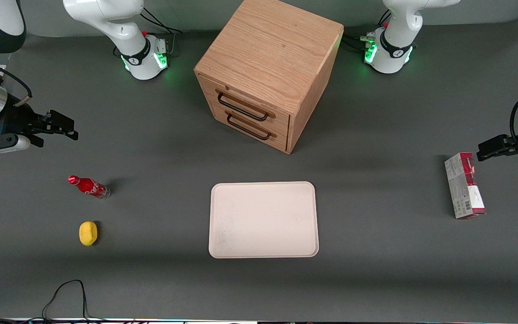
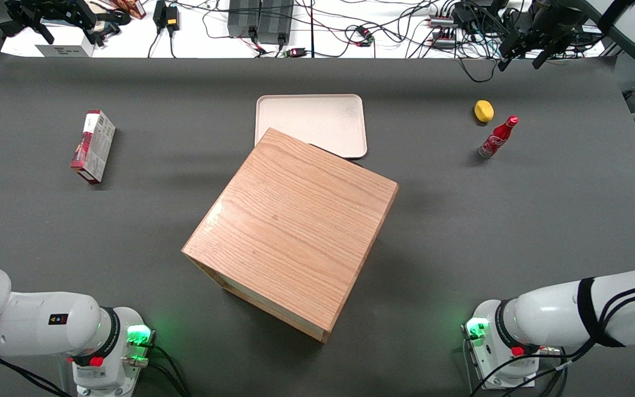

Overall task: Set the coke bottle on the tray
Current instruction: 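Move the open right gripper toward the red coke bottle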

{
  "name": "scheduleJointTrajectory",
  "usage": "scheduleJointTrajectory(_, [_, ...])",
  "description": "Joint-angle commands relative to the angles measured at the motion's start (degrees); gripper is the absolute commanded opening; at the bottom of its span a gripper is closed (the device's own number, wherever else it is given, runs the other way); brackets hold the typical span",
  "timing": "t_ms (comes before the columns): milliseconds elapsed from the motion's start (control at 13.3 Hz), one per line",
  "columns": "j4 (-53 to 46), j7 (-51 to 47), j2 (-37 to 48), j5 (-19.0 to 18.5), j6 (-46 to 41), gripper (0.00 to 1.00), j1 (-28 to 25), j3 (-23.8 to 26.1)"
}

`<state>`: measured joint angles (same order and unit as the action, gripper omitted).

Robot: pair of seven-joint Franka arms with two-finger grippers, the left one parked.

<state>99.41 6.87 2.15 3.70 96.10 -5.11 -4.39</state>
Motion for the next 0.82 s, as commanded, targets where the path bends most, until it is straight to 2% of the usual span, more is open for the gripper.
scheduleJointTrajectory(0, [-2.02, -0.72, -1.10, 0.35, -1.79, 1.00, -0.78, -1.15])
scheduleJointTrajectory(450, [-3.52, -0.90, -1.97, 0.17, -4.07, 1.00, -0.87, -1.23])
scheduleJointTrajectory(675, [-6.67, 0.15, -3.29, -0.88, -6.00, 1.00, 1.84, -2.28])
scheduleJointTrajectory(750, [-8.77, 3.29, -4.95, -2.02, -6.88, 1.00, 2.99, -3.07])
